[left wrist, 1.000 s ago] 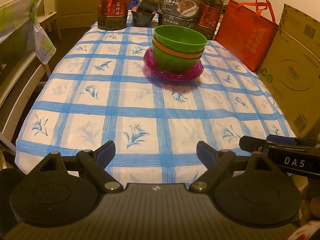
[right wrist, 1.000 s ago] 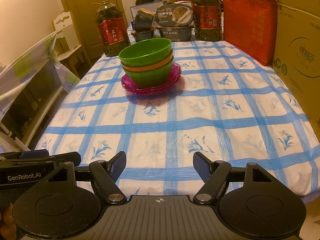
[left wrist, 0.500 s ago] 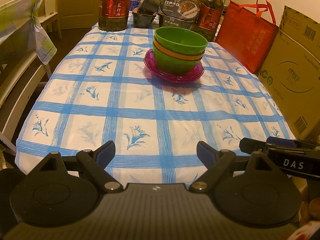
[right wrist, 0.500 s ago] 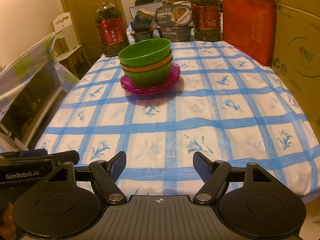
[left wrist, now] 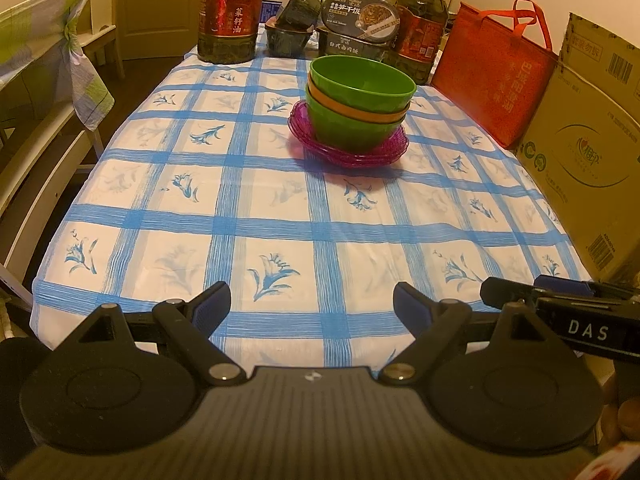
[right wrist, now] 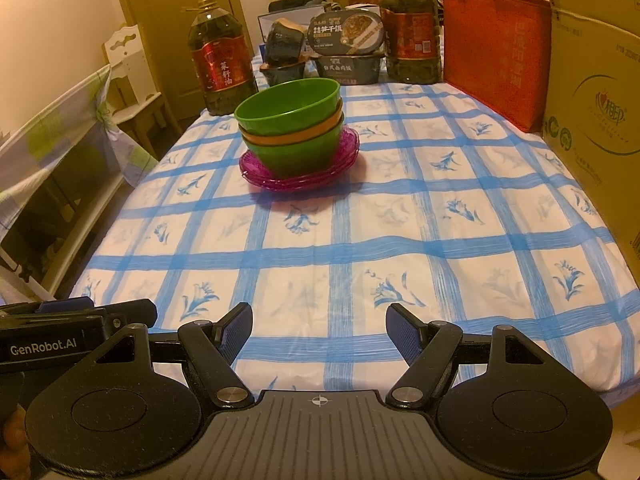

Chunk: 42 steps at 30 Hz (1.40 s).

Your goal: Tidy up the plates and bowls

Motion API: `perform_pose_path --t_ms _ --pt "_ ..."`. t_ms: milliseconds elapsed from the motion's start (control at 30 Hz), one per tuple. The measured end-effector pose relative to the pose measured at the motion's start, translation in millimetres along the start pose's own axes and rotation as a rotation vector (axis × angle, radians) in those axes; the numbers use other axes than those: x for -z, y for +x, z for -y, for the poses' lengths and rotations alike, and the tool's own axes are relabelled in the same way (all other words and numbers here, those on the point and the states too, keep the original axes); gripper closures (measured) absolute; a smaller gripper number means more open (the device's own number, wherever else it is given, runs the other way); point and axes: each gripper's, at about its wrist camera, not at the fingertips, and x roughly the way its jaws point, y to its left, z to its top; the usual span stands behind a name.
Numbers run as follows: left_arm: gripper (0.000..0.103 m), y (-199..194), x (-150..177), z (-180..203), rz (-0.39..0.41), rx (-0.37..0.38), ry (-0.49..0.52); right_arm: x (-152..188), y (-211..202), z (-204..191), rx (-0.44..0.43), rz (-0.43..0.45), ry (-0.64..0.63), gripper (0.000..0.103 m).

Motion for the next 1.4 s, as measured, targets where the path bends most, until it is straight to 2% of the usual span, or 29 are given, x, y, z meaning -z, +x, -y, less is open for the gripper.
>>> perform_pose_path --t_ms 1400 --pt "0.016 0.4 -1.6 0.2 0.002 0.001 -0.004 -0.8 -0.4 0.8 0.000 0.001 0.001 0.029"
